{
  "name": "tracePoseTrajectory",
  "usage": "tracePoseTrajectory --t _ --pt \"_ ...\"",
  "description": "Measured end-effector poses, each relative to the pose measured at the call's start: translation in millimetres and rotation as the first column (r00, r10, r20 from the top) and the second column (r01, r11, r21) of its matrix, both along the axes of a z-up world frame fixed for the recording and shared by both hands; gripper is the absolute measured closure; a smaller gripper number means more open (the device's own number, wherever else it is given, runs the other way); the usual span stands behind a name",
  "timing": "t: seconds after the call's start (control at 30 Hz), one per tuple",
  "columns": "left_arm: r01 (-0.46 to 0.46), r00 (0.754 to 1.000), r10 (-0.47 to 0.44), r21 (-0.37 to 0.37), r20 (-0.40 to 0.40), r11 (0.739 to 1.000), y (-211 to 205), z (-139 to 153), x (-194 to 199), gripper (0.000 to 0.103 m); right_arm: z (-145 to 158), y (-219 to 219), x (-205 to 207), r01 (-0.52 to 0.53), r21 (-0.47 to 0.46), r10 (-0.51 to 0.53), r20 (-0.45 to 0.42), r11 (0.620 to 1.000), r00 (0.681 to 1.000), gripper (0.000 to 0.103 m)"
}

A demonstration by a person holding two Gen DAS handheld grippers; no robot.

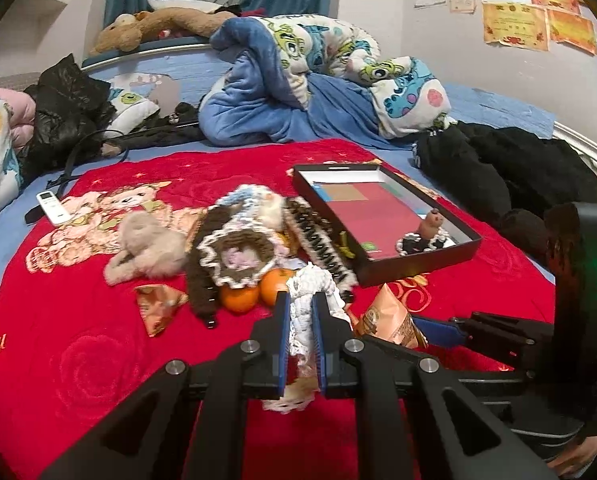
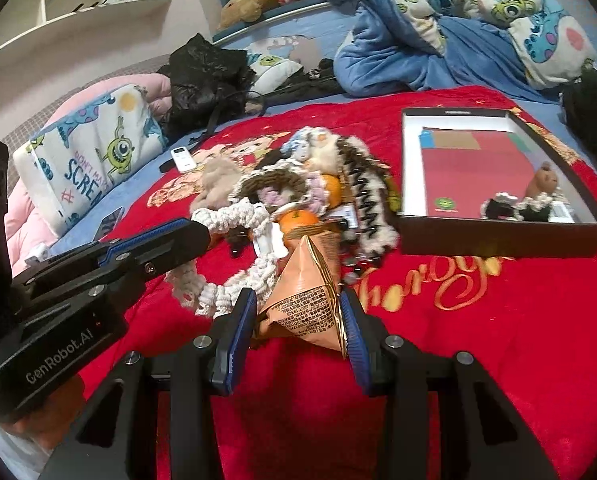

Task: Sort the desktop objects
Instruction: 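Carry the white scrunchie and the triangular snack toward the black box with both tools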

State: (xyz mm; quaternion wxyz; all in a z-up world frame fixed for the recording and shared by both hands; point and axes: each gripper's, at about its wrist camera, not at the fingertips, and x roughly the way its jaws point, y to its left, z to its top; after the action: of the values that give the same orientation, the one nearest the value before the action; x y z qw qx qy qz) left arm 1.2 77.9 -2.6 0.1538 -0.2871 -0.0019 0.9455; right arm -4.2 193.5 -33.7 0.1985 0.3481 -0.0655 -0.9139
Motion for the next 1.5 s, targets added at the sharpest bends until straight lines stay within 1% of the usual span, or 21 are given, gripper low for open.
tracePoseTrajectory --t 0.27,0.37,0.5,0.8,1.2,1.5 --pt "0.069 0.998 -0.07 0.022 0.004 0.997 32 -1 1 0.092 3 36 7 0.06 -0.007 -0.06 -0.007 0.998 0.998 0.062" --pt "0.106 0.994 -0.106 0.035 -0.004 0.994 42 -1 5 0.092 4 52 11 0.085 -0.013 -0.086 -0.01 0.996 0.996 0.062" --pt "0.149 0.989 -0.149 0.04 0.007 0.988 56 -5 8 0.092 4 74 16 0.123 -0.021 -0.124 -0.009 0.992 0.992 0.062" --pt "0.186 0.982 -0.187 0.031 0.029 0.982 73 -14 8 0.092 3 109 25 0.183 -0.027 -0.183 -0.007 0.983 0.983 0.062" --pt "0.216 0.975 -0.216 0.013 0.041 0.976 81 -19 8 0.092 0 117 27 0.196 -0.026 -0.196 0.001 0.98 0.981 0.062" --pt "0.217 0.975 -0.217 0.009 0.042 0.976 82 -22 8 0.092 0 117 27 0.194 -0.025 -0.194 0.004 0.981 0.981 0.062"
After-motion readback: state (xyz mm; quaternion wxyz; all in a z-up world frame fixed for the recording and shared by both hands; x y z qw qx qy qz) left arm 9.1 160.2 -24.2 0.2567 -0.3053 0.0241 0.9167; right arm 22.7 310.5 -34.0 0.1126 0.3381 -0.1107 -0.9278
